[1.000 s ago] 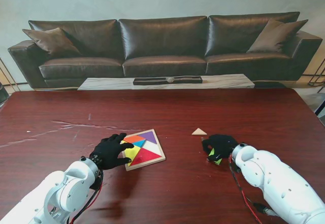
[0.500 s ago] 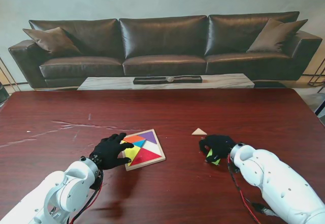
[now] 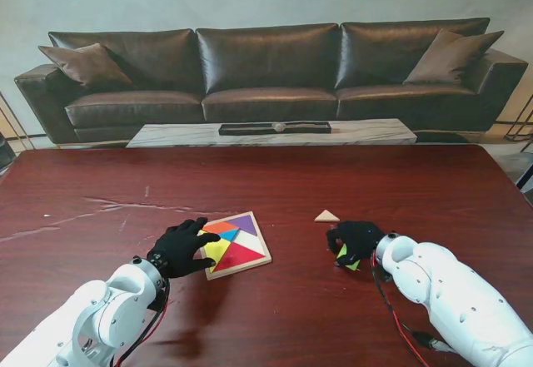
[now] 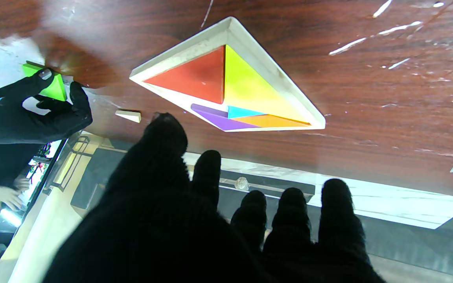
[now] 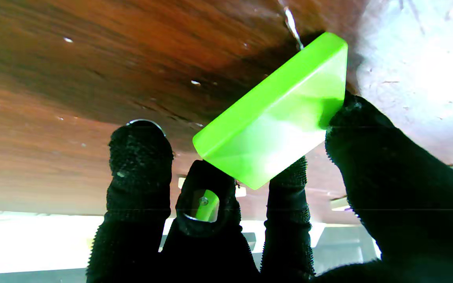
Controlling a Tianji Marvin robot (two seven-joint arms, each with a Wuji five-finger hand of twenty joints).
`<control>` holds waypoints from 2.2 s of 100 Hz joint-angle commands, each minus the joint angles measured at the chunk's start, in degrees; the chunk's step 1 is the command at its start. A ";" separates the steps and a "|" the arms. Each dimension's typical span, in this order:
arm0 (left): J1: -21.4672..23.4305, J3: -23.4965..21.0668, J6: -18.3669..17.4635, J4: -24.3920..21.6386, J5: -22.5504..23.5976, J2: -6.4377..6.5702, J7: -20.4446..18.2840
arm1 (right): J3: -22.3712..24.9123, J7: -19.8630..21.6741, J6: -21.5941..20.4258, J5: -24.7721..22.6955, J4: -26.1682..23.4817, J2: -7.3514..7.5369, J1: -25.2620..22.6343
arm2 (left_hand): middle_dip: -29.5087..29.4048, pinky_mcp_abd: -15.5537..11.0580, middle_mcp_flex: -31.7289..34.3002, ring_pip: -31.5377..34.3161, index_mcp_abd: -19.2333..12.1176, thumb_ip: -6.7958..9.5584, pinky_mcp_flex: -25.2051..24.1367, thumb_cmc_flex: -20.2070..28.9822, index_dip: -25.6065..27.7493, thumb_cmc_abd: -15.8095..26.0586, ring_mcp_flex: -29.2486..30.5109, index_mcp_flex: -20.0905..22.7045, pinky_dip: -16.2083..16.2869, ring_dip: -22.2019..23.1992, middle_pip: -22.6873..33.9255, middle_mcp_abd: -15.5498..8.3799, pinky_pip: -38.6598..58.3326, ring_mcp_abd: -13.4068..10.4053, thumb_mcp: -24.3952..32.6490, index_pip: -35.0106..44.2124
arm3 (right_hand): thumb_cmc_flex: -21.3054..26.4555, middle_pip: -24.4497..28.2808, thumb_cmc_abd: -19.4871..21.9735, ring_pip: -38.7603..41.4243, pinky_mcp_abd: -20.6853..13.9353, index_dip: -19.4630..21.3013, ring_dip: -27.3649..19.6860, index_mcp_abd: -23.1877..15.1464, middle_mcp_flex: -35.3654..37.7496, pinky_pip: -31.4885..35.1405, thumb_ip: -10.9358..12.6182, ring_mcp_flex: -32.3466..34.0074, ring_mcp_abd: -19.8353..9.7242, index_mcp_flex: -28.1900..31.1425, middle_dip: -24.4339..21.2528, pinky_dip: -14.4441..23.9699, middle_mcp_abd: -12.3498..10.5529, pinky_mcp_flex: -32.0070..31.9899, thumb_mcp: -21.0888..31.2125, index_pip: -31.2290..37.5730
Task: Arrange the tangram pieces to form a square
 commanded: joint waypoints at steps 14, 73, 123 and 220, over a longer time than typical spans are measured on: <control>0.04 0.12 -0.08 -0.02 -0.01 0.01 0.23 | -0.85 0.22 -0.93 -0.65 0.94 -0.01 -0.79 | 0.77 -0.36 -1.74 1.37 -0.19 2.05 0.21 1.57 -0.37 -1.14 0.79 -1.08 -0.43 0.64 0.68 0.78 0.68 -1.02 2.36 -0.70 | 21.97 4.97 1.01 -1.81 1.48 -6.20 -3.05 2.81 2.13 0.04 5.12 3.26 -10.99 2.76 -3.61 2.13 3.35 2.36 9.00 1.06; 0.30 -0.06 -0.03 0.02 0.58 -0.05 0.92 | -1.27 2.54 -0.95 -0.71 -0.35 0.13 0.11 | 3.40 -0.45 -1.71 2.91 -0.32 1.93 0.54 2.11 -0.43 -2.08 1.31 -1.47 -0.59 0.58 1.39 0.64 1.46 -1.12 3.71 -0.32 | 12.48 5.28 1.60 -0.23 0.14 -8.41 -12.53 -1.85 5.59 5.34 2.12 9.50 -15.02 -0.21 0.28 6.38 4.34 7.12 10.58 8.66; 0.52 -0.25 0.34 -0.16 1.59 -0.04 1.15 | -2.48 3.30 -2.20 0.01 -0.31 0.07 1.42 | 4.50 -0.60 -0.69 3.73 -0.26 1.72 0.93 2.09 -0.55 -2.81 2.38 -1.54 -0.76 0.49 2.83 0.49 2.43 -1.37 5.65 0.18 | 11.14 7.92 0.39 1.33 -4.70 -2.27 -11.84 -8.40 10.76 11.16 3.00 13.72 -17.99 -1.33 9.01 10.89 -0.03 8.80 17.65 14.91; 0.80 -0.51 0.56 -0.20 2.19 -0.06 1.51 | -3.73 9.13 -3.08 9.85 1.51 -0.74 2.69 | 3.91 -0.65 0.11 3.96 -0.28 1.27 0.95 0.29 -0.95 -2.36 3.66 -1.93 -1.39 0.26 5.17 -0.02 3.24 -1.89 7.21 0.56 | 15.49 13.40 5.81 4.42 -2.13 15.82 -12.23 -9.63 7.92 13.79 4.53 16.65 -20.08 -6.18 21.92 13.45 1.34 9.25 21.67 11.38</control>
